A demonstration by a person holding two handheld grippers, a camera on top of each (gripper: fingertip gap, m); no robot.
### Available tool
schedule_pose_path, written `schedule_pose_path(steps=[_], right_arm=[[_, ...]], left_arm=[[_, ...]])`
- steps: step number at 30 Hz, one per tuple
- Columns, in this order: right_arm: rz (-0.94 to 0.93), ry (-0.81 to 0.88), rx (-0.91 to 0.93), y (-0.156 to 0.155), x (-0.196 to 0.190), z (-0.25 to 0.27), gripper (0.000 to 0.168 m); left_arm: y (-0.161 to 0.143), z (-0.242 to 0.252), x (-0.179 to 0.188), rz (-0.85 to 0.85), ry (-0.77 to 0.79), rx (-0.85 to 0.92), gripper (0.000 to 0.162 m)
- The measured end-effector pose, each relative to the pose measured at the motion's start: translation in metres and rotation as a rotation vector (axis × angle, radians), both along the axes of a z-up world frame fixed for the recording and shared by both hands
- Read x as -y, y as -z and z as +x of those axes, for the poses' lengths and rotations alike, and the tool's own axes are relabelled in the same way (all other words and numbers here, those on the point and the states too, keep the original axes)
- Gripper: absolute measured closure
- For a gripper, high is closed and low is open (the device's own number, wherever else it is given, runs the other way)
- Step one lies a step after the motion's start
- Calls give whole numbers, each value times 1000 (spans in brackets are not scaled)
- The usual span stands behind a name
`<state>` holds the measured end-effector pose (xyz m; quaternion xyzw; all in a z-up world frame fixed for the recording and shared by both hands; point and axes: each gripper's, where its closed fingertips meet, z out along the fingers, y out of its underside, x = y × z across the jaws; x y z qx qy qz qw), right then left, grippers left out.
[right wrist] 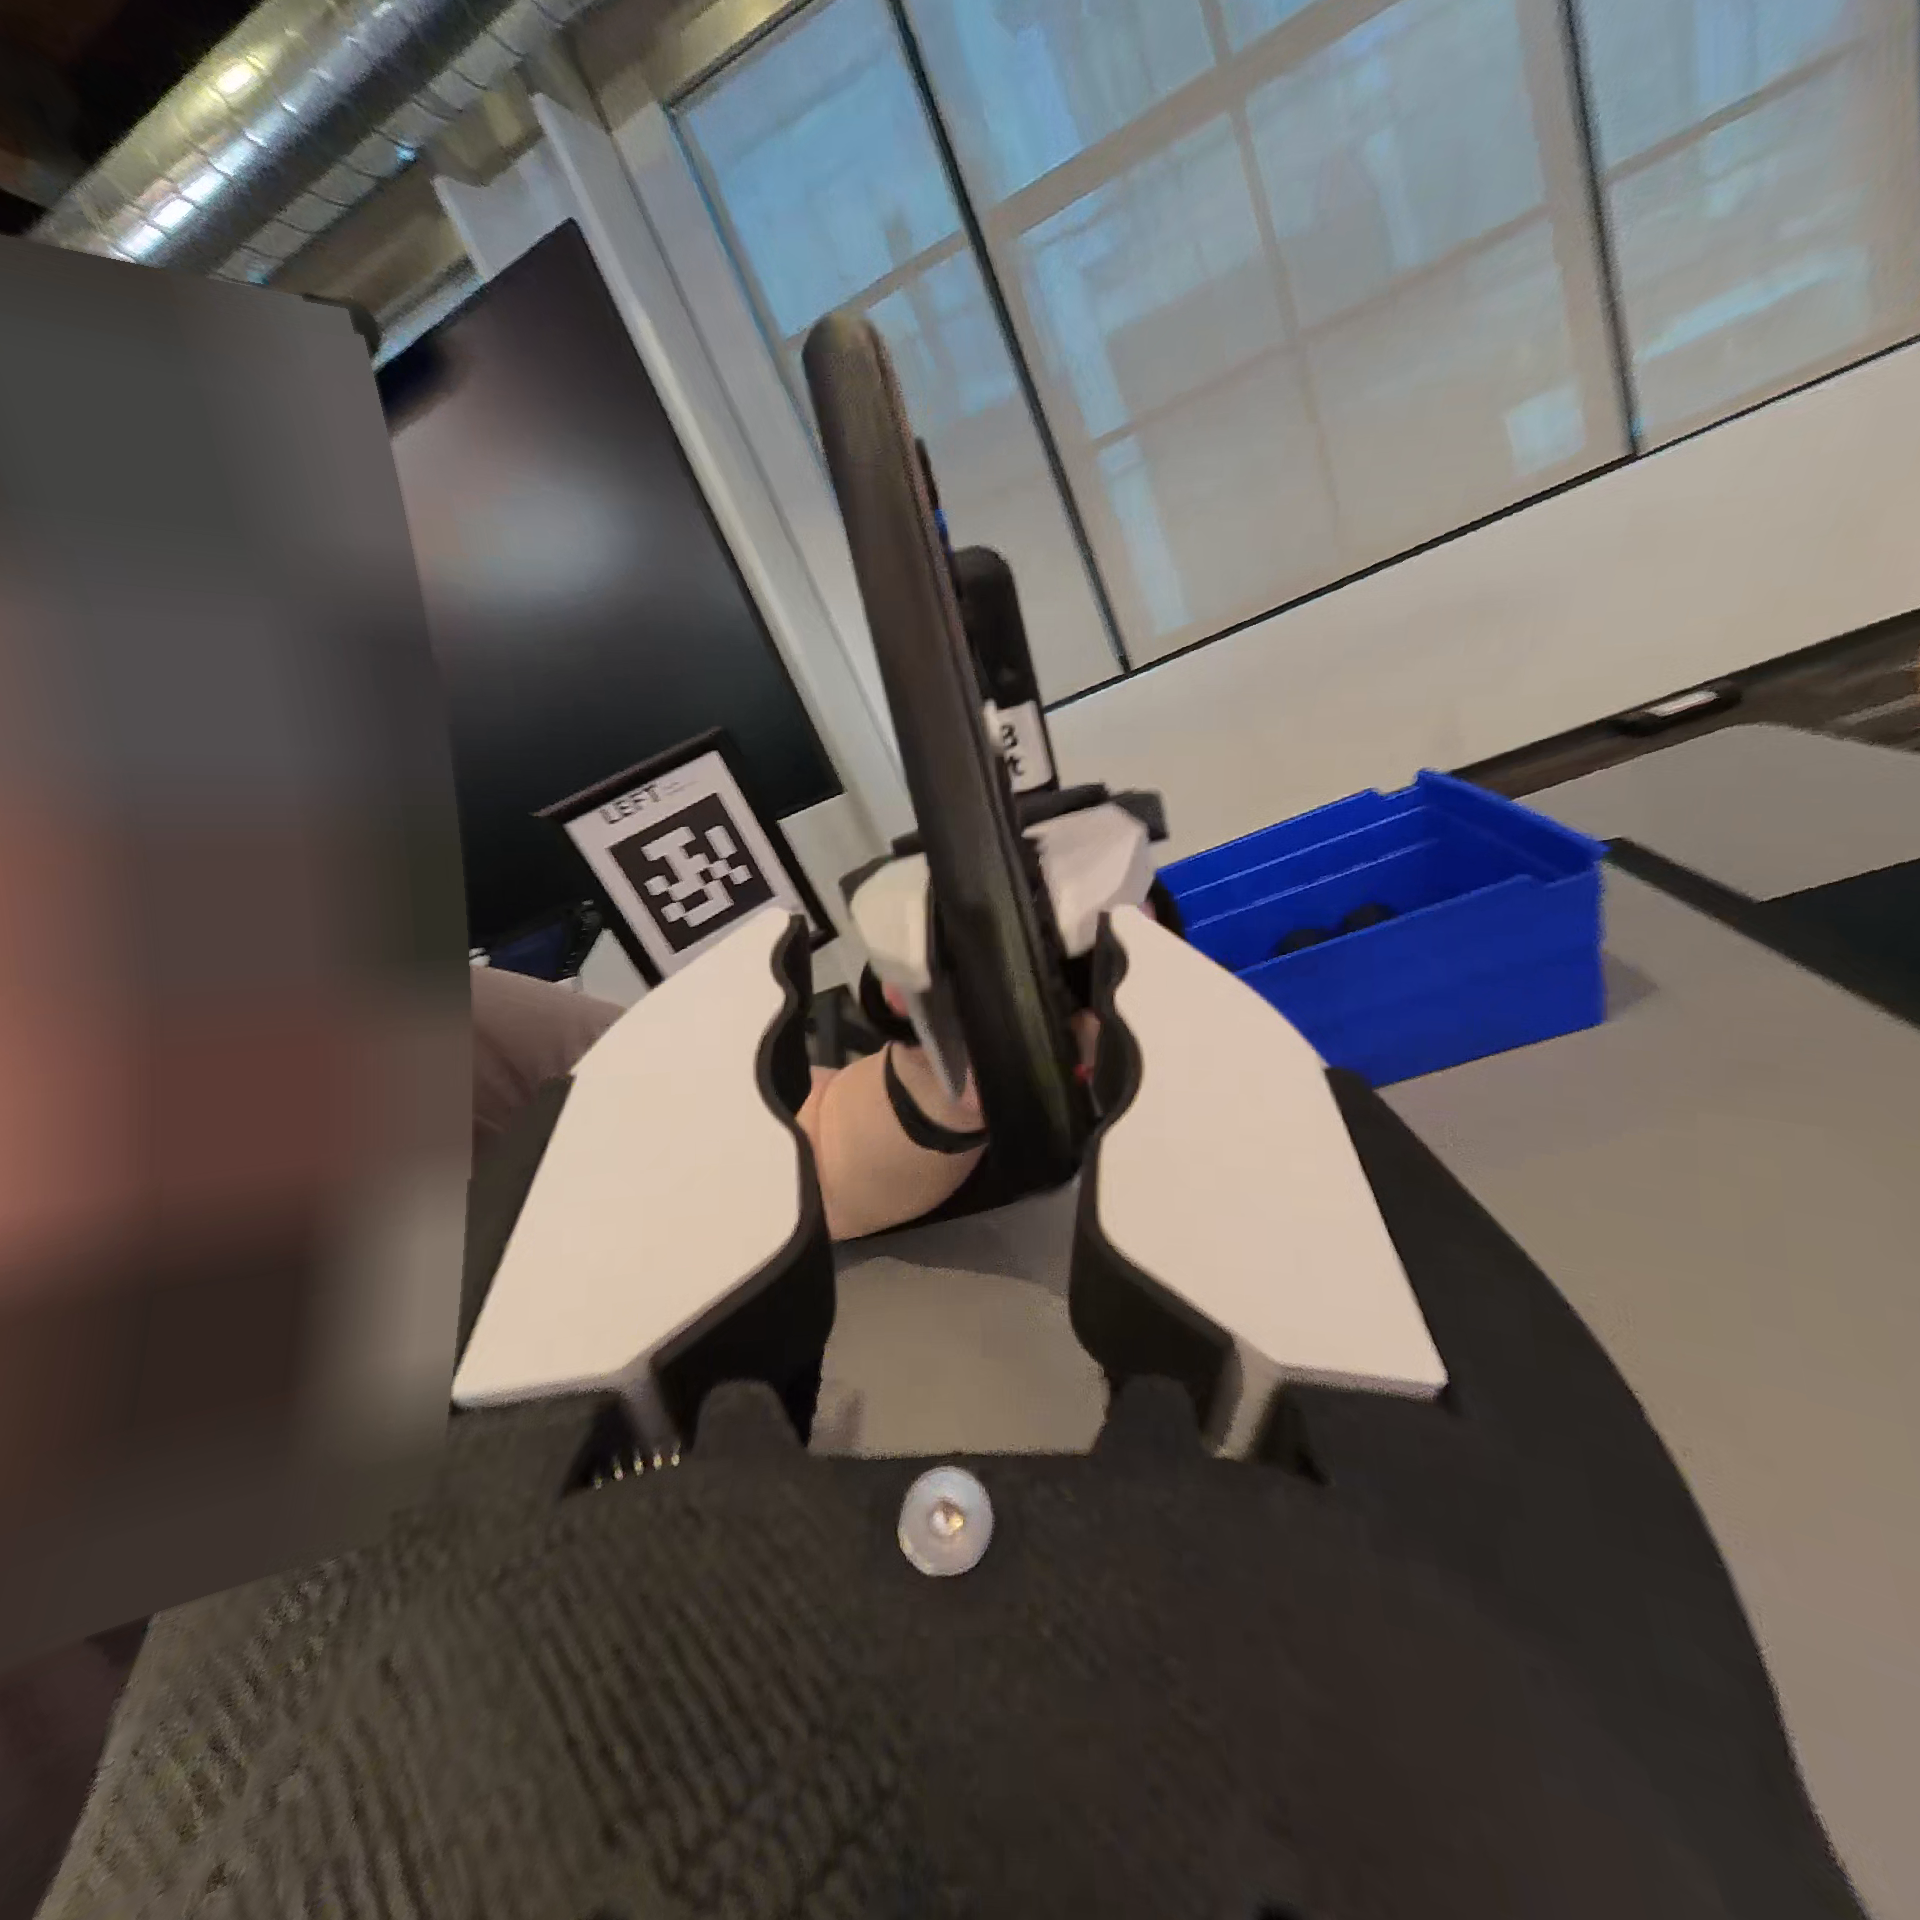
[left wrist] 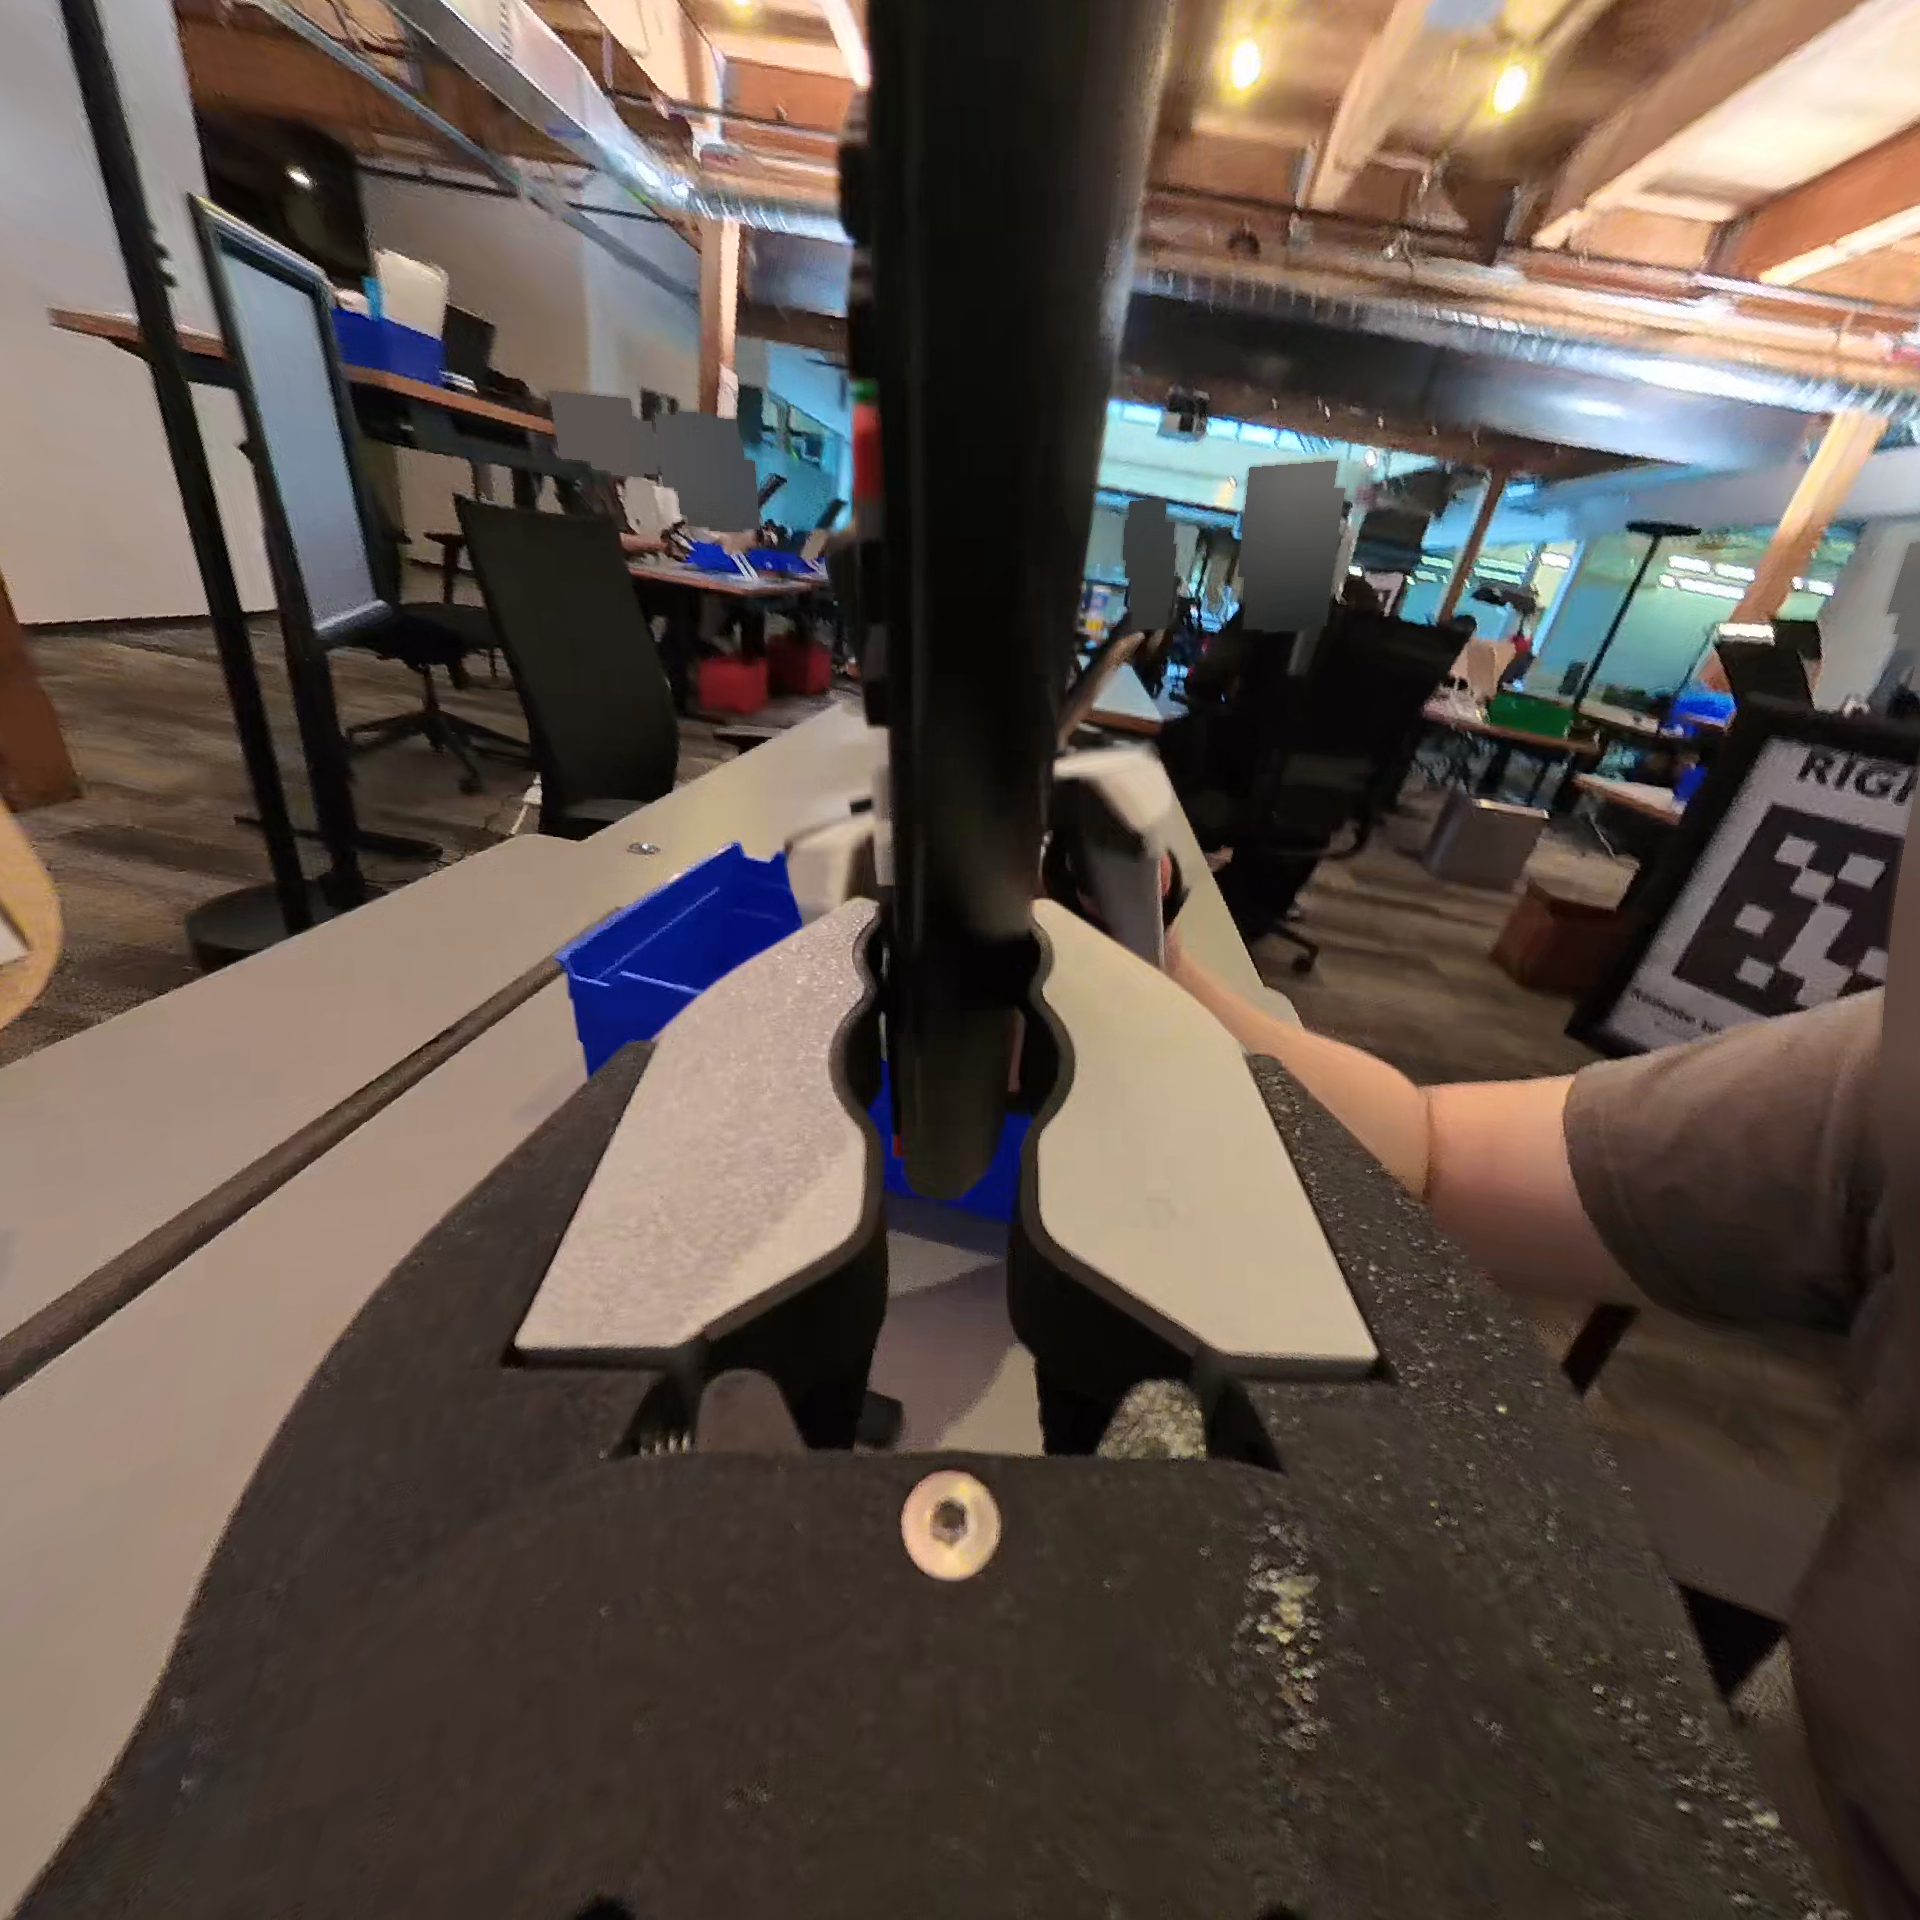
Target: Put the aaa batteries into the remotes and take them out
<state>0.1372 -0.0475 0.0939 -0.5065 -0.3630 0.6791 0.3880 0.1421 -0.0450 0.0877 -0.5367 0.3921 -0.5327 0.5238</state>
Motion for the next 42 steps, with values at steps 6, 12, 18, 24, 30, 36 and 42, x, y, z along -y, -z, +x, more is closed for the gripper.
schedule_pose_path(steps=[6, 12, 18, 24, 30, 36, 42], right_arm=[[14, -42, 31, 23, 3, -20, 129], [-48, -34, -17, 20, -6, -11, 143], [-248, -112, -25, 18, -15, 8, 144], [-208, -107, 84, 20, -13, 23, 144], [-177, -84, 162, 22, -11, 32, 145], [-155, -66, 189, 22, -10, 35, 144], [-167, -33, 142, 12, -15, 41, 144]], left_arm=[[-18, -13, -4, -129, 48, 170, 140], [-6, -5, -6, -36, -9, 64, 139], [-15, -23, -12, 57, -64, -12, 132], [2, -39, 0, 127, 16, -286, 134], [14, -32, 3, 147, 32, -354, 132], [19, -33, 0, 187, -4, -404, 136], [15, -27, -2, 180, -37, -362, 139]])
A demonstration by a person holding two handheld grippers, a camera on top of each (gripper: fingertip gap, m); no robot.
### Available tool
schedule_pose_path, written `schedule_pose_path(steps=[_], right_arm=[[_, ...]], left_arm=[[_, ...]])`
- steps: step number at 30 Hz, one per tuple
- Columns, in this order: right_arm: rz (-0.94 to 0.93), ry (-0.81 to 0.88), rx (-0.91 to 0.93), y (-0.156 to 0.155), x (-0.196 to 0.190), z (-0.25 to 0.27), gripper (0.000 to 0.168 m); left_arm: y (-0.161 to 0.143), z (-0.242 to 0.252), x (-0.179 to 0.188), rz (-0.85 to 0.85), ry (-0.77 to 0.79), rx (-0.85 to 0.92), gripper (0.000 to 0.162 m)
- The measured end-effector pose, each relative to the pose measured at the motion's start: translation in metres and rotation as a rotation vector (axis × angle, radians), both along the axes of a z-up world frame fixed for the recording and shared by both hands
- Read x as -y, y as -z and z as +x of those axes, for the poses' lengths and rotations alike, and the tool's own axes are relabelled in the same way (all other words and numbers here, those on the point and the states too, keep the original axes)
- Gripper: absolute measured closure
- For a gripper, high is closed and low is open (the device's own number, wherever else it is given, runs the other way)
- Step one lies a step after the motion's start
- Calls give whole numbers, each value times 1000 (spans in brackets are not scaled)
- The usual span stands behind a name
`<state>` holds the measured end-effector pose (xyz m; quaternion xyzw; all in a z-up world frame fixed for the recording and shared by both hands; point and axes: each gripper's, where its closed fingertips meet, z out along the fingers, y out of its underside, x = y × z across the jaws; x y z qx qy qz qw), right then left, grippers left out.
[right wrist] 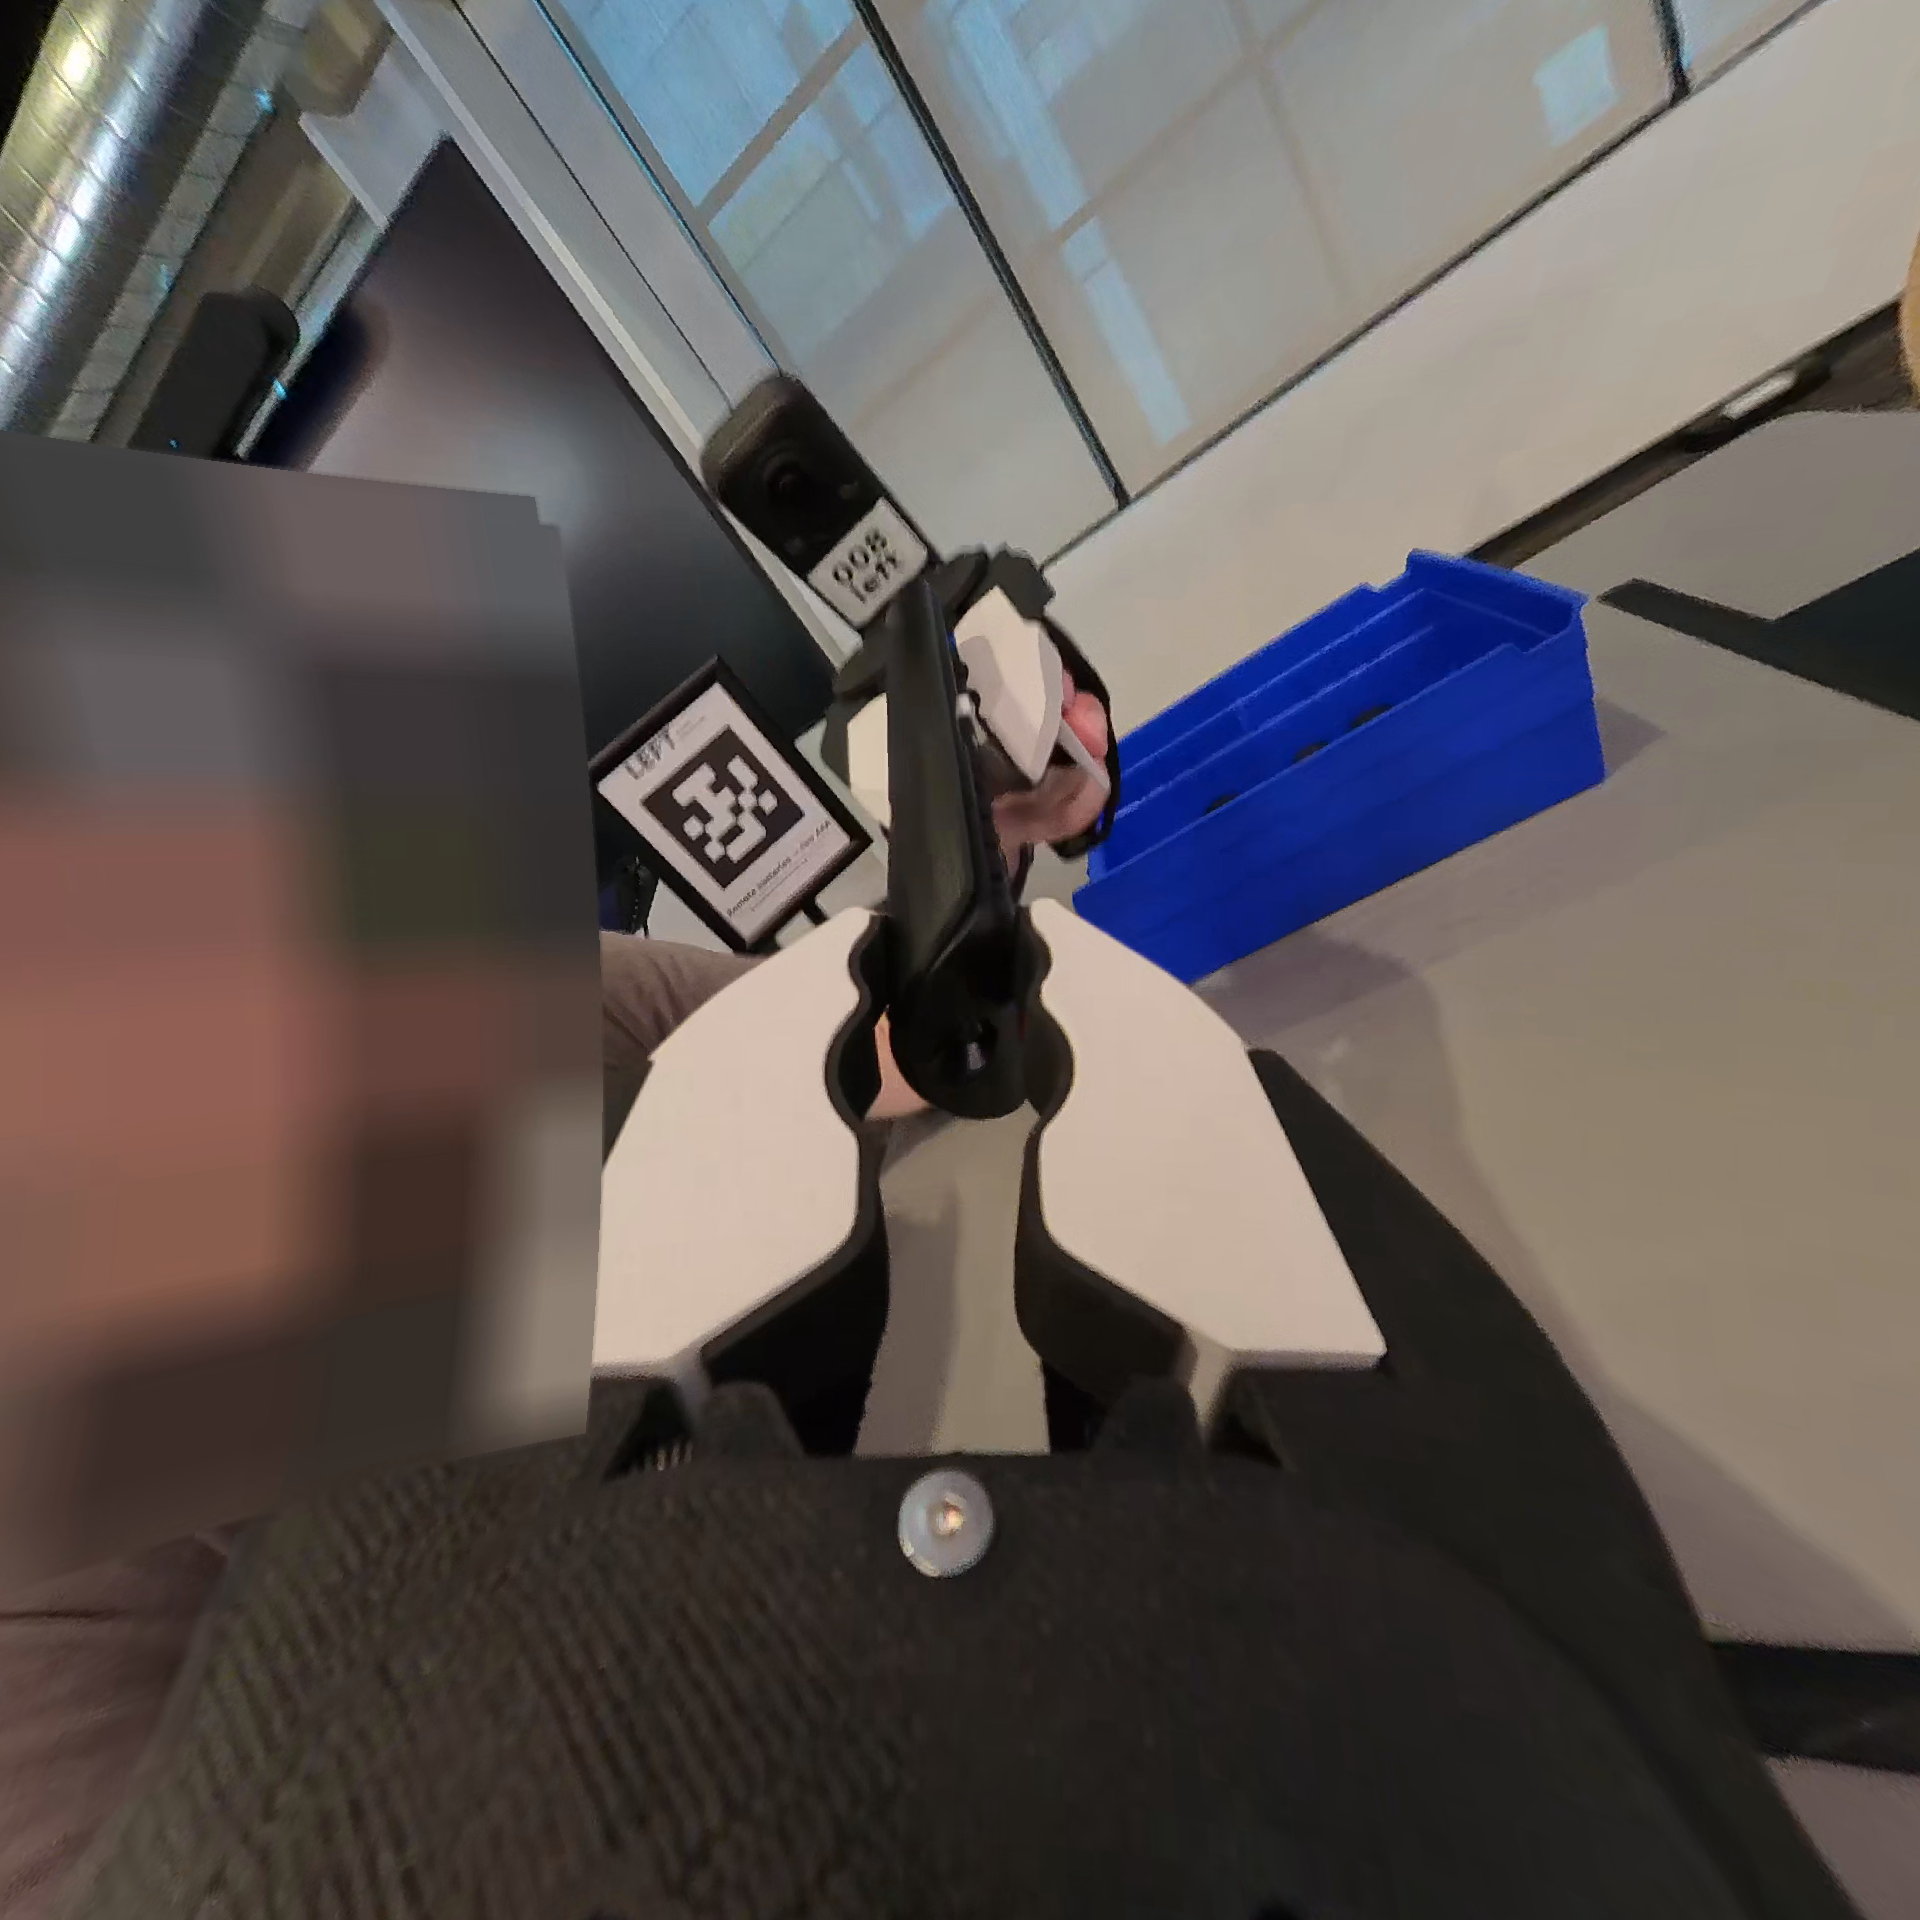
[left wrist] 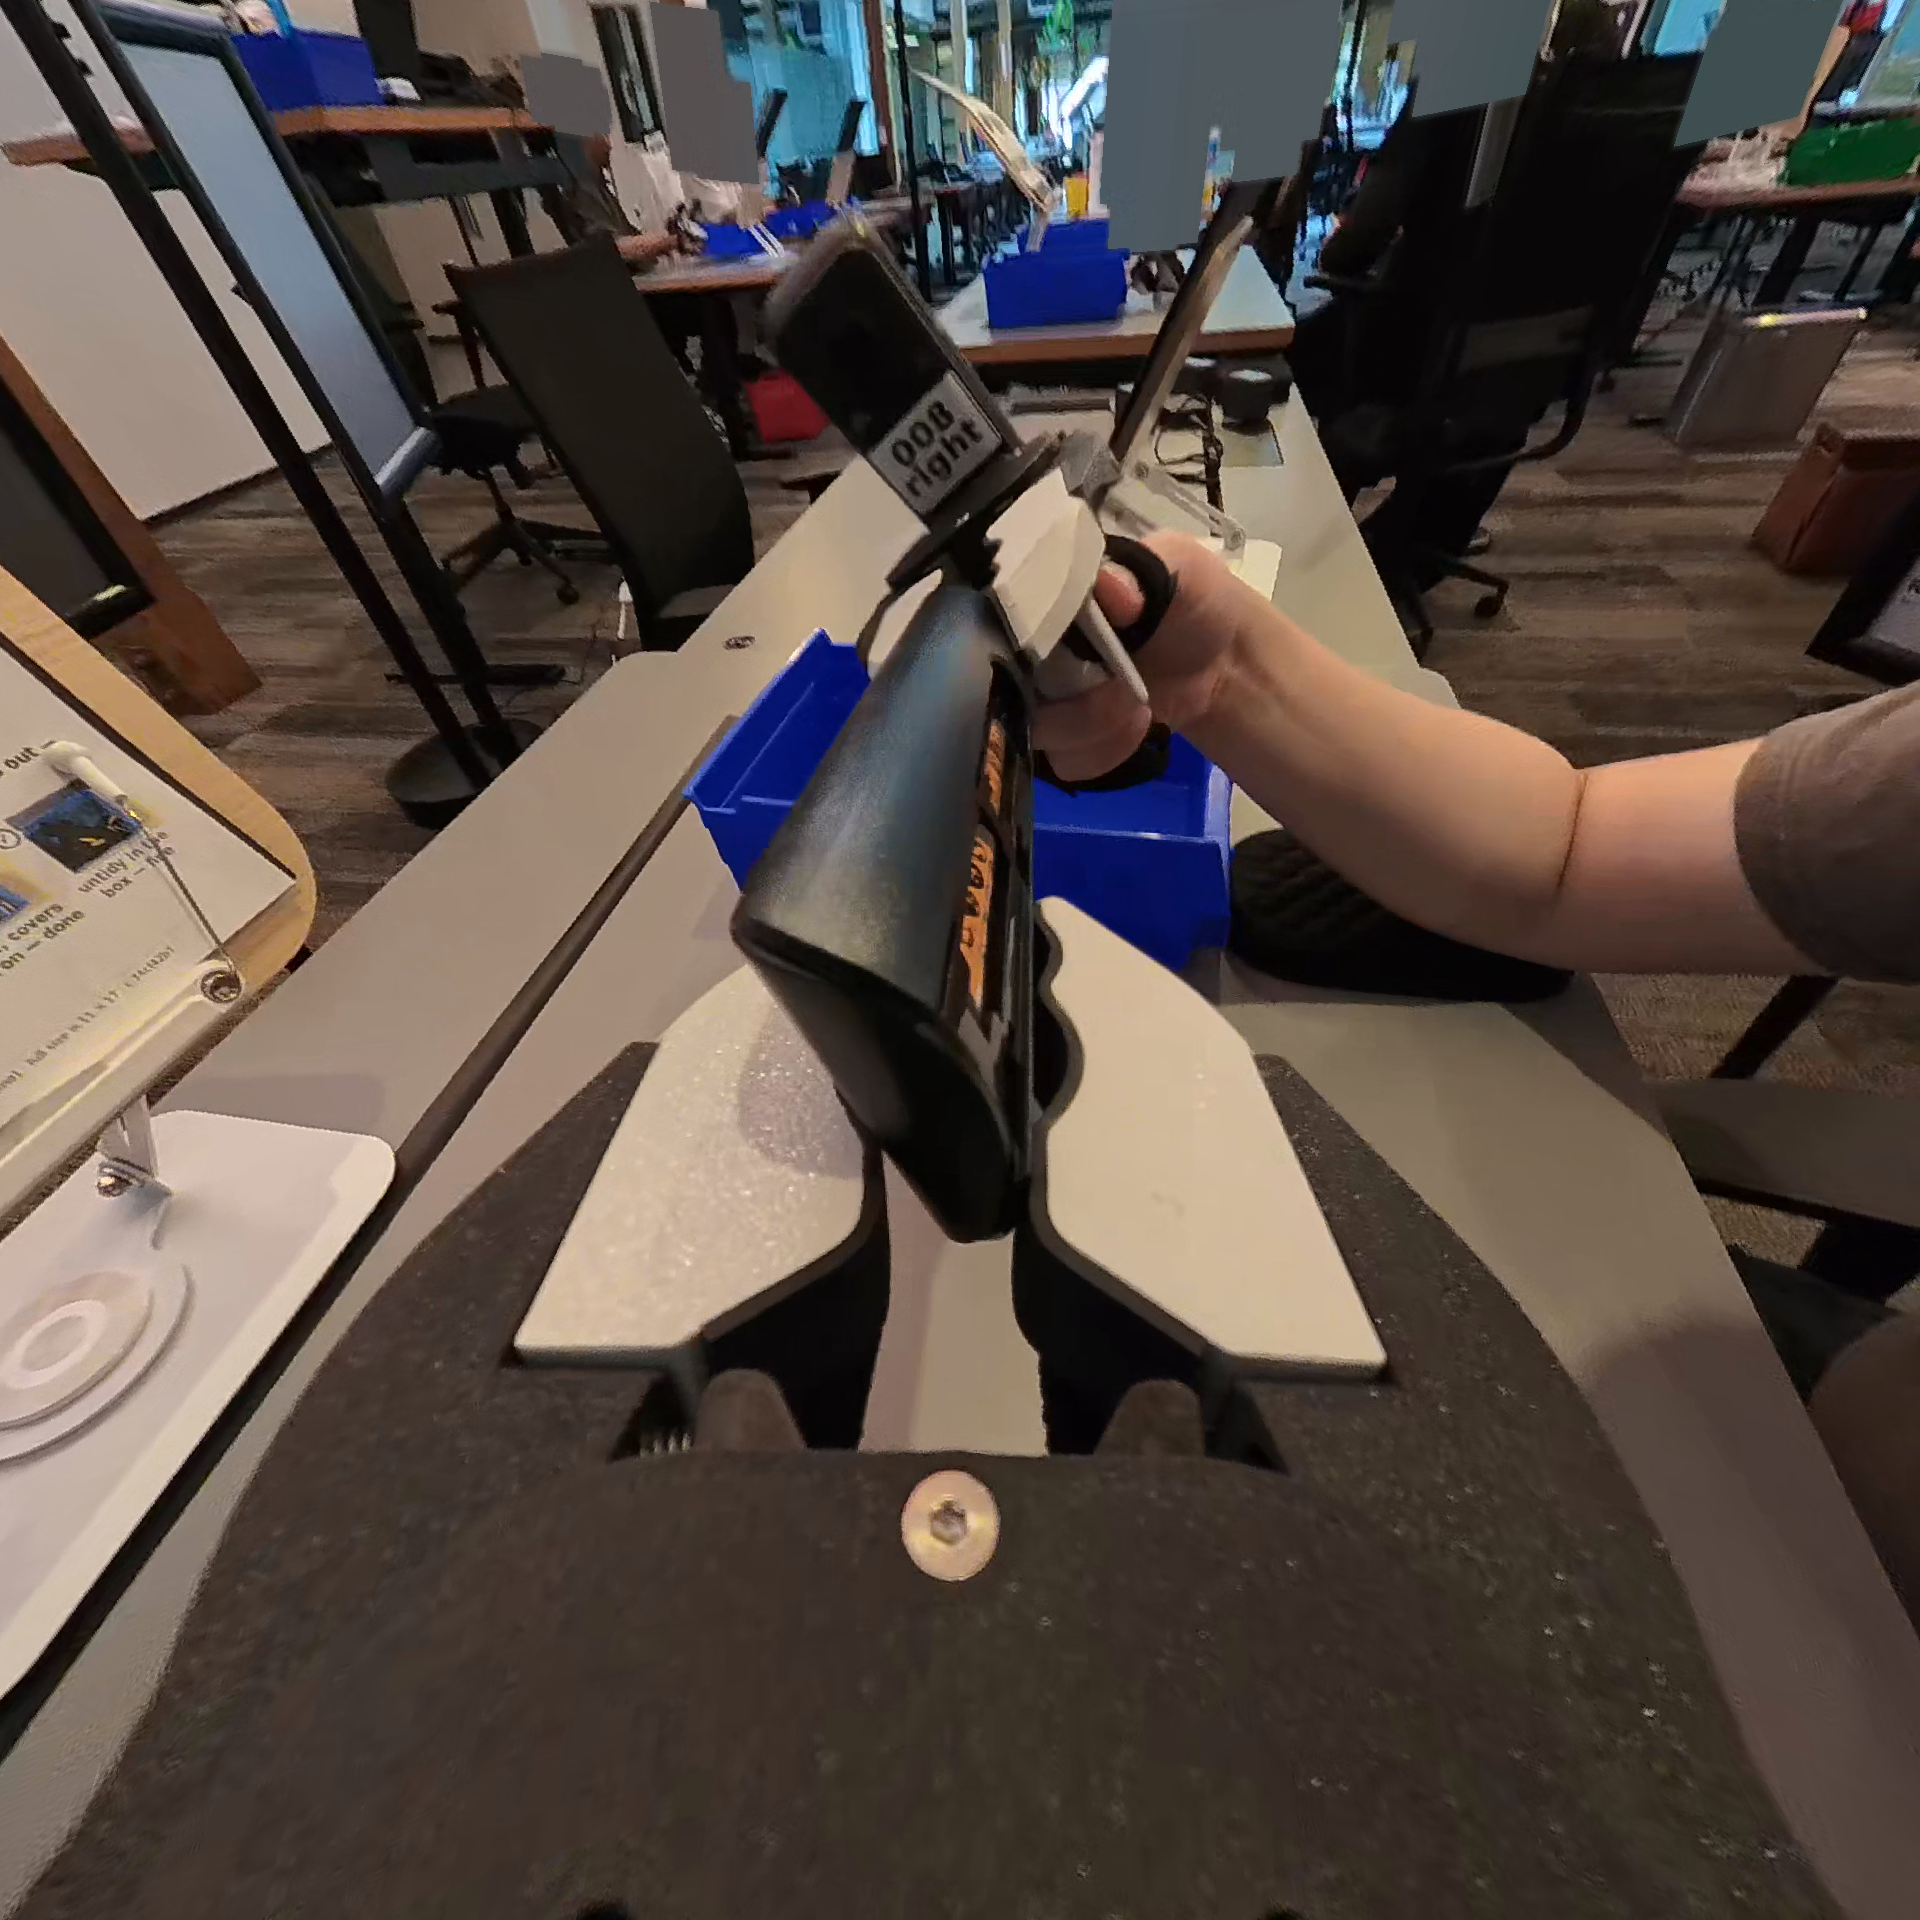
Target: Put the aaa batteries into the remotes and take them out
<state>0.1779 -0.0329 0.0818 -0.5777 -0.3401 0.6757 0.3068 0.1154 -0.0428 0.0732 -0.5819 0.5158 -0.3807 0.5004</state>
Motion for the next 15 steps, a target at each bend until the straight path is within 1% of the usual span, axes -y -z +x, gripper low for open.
schedule_pose_path(steps=[2, 3, 6, 9, 11, 12, 15], right_arm=[[-6, 59, -37, -7, -8, 2, 142], [6, 110, -39, -8, -15, 3, 135], [147, 390, 8, -12, -42, 9, 96], [368, 721, 109, -23, -58, 21, 72], [469, 878, 212, -24, -60, 21, 59], [496, 916, 252, -23, -59, 18, 55], [496, 945, 301, -16, -55, 6, 56]], left_arm=[[-2, 3, -3, -8, -16, 37, 139], [-2, 4, -5, -19, -20, 52, 139], [-5, 6, -16, -14, -94, 115, 139], [-3, 6, -28, 33, -215, 125, 139], [1, 9, -32, 79, -282, 105, 139], [2, 11, -33, 95, -307, 102, 139], [10, 18, -34, 159, -373, 55, 139]])
